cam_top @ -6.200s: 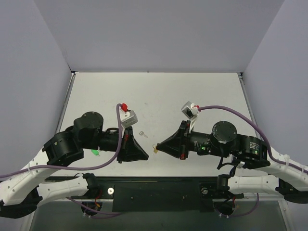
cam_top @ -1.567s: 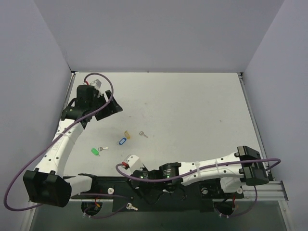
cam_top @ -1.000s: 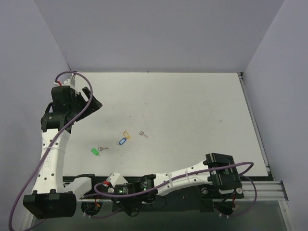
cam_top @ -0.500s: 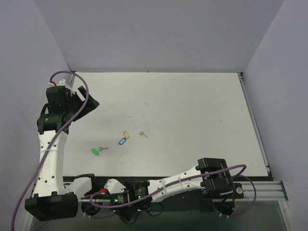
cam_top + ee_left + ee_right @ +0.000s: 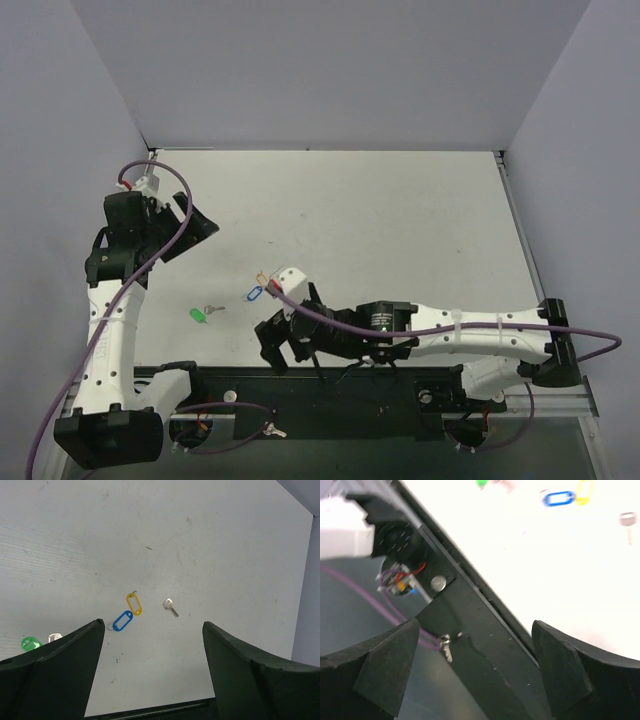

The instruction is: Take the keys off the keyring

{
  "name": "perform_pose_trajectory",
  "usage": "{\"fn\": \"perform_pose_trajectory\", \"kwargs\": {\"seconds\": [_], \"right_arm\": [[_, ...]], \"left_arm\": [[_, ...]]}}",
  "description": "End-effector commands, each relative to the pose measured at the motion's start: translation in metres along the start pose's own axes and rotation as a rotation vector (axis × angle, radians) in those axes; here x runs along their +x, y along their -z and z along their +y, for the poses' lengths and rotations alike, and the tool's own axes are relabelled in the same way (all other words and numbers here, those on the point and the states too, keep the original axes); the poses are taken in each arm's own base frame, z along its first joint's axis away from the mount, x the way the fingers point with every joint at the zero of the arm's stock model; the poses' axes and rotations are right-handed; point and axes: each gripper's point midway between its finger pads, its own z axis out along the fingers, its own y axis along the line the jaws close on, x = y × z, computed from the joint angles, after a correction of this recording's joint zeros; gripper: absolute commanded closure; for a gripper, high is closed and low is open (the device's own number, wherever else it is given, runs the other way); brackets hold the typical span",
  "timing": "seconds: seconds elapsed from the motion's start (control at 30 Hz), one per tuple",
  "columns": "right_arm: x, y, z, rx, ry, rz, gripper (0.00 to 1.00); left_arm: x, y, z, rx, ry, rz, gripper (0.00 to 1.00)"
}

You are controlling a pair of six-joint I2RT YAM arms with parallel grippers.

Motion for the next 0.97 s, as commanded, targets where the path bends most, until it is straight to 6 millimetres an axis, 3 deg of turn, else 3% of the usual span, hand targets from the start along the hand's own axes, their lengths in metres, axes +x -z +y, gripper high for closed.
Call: {"fn": "perform_pose_trajectory", "kwargs": {"seconds": [0.0,0.17,0.3,0.53,0.93], "right_arm": [[-0.027,0.021,-0.056,0.12,-0.086,-0.096,0.11],[-0.069,0.054,-0.11,0.261,-0.211,-0.267,0.09],[-0.089,0.082,-0.141,0.366,-0.303,-0.415,0.0],[-0.074,0.086,-0.169,0.445,-0.353,-0.439,0.0],[-0.071,0.099,-0.183,0.474,-0.37,-0.489,0.0]], "left_arm": [[-0.01,0.006,-0.011,0.061,-0.039,-0.058,0.1],[-0.009,0.009,-0.014,0.074,-0.046,-0.064,0.1],[-0.008,0.01,-0.016,0.08,-0.048,-0.057,0.1],[-0.002,0.013,-0.017,0.097,-0.055,-0.059,0.1],[0.004,0.017,-0.015,0.093,-0.079,-0.063,0.1]]}}
